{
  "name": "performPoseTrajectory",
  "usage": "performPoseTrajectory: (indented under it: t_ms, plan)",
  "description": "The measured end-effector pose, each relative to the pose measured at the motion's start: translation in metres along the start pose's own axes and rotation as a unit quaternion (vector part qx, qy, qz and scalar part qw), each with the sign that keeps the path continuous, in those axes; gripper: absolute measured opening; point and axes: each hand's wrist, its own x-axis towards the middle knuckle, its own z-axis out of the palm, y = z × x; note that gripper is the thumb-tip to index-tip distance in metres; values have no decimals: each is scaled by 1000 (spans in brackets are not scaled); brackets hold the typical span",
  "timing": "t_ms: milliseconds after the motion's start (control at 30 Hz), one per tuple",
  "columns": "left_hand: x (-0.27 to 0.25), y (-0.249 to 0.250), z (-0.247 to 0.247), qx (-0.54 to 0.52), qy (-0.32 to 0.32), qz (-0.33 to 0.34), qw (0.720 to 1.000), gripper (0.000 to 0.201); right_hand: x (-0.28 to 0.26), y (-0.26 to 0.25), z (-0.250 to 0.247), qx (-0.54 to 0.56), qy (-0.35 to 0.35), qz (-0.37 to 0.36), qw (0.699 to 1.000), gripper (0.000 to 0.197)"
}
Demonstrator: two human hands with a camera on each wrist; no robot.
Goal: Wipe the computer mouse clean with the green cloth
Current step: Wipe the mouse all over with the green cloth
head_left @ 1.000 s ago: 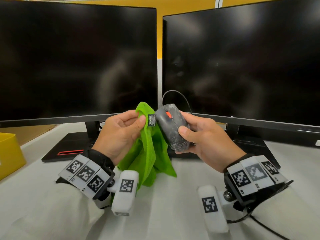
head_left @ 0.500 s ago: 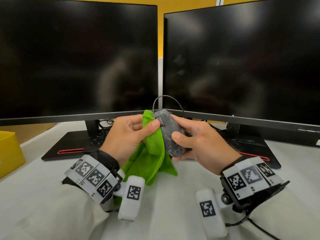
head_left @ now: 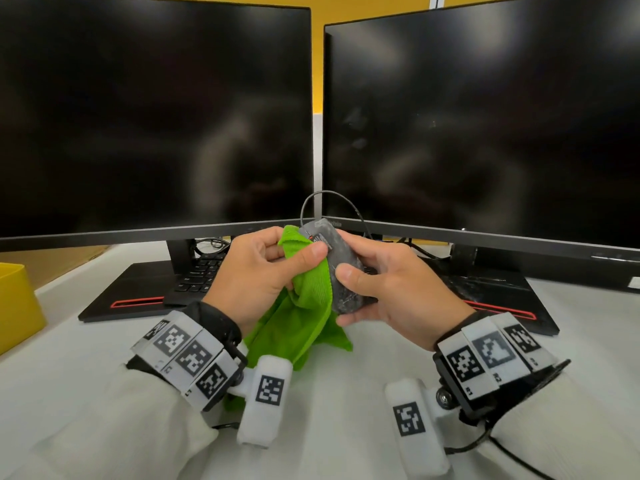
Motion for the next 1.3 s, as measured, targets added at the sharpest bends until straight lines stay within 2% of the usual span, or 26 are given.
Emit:
performPoseTrajectory:
  t_ms: [133,300,467,567,733,833,900,967,1200,1300]
  plan:
    - [1,-1,-8,-26,-21,5,999,48,0,0,-3,-2,13,6,1000,49]
    - [0,-2,-4,3,-22,-4,1000,67,-1,-1,-2,-22,3,-5,1000,51]
    - [0,-1,2,24,20,10,999,50,-1,-1,1,-38,-11,-12,999,50]
    - [1,0,-1,19,23,23,999,54,-1,0,-1,-22,-4,-7,1000,47]
    - [1,0,-4,-10,-6,11,1000,39,0,-1,-6,-1,15,9,1000,48]
    - [1,-1,-6,-40,-33,-9,999,45,0,-3,-10,26,23,9,999,46]
    - [0,2,-7,-74,-61,-21,995,34,1,-4,-11,33,30,7,999,45]
    - [0,2,-8,-98,-79,-27,992,38,1,-3,-11,38,36,8,999,45]
    - [-2,-2,2,-32,-11,-17,999,58,0,-3,-3,24,12,3,1000,46]
    - [-2,0,0,13,-3,-16,1000,52,0,0,2,0,2,0,1000,49]
